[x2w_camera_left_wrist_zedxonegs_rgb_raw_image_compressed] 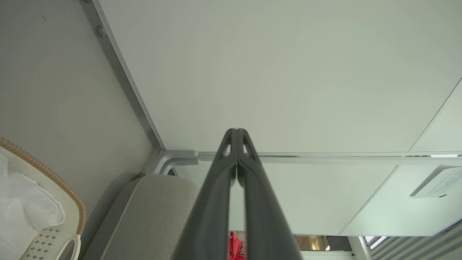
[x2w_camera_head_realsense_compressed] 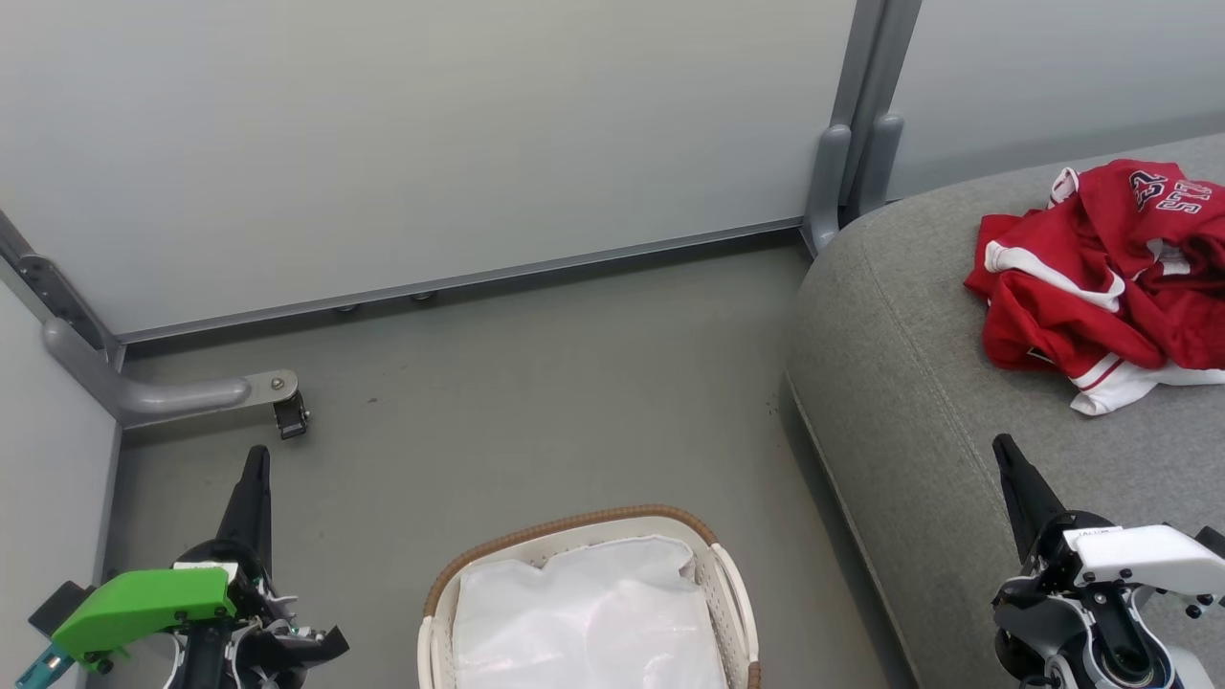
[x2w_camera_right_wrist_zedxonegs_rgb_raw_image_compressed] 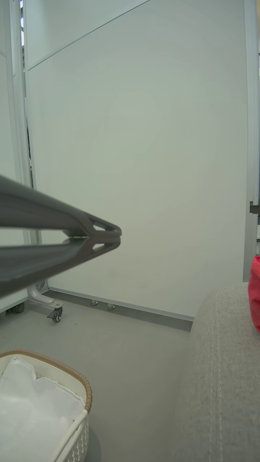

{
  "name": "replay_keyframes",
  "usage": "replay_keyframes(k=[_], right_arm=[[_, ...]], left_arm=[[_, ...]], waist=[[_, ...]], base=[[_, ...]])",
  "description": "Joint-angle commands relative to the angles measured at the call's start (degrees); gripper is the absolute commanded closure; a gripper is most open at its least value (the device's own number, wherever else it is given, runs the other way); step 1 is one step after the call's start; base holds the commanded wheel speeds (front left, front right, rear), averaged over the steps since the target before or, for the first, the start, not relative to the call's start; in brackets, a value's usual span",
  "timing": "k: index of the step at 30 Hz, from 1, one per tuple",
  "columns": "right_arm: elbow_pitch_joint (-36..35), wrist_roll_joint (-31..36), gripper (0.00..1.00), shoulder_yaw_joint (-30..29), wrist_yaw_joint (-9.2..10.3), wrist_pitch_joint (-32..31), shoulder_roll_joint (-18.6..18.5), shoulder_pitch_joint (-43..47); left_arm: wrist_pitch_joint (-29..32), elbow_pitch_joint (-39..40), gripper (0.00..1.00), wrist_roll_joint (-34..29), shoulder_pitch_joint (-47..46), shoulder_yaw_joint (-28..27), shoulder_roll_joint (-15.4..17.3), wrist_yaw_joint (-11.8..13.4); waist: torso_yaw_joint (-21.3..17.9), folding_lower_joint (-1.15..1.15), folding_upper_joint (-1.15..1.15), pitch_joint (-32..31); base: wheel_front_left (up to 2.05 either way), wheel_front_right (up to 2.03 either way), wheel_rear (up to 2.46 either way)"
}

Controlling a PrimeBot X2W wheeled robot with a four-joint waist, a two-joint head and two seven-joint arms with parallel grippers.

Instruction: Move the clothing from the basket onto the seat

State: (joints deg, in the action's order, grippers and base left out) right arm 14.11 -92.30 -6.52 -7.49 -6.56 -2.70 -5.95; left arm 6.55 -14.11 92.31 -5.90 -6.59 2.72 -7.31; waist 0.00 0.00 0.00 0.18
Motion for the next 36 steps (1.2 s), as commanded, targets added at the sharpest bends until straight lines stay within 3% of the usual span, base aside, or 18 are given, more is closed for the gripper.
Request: replay_keyframes(k=[1, 36], right_arm=[[-0.2, -0.2, 1.00, -0.1, 0.00, -0.1, -0.3, -0.5], [-0.2, -0.2, 1.00, -0.1, 0.00, -0.1, -0.3, -0.5]], left_arm=[[0.2, 0.1, 1.00, 0.1, -0.7, -0.1, 0.3, -0.4], [0.2, 0.1, 1.00, 0.1, -0.7, -0.1, 0.3, -0.4]], waist=[[0.0, 0.00, 0.00, 0.0], [0.0, 0.00, 0.00, 0.0]], base=[[0.00, 0.00, 0.00], [0.00, 0.00, 0.00]])
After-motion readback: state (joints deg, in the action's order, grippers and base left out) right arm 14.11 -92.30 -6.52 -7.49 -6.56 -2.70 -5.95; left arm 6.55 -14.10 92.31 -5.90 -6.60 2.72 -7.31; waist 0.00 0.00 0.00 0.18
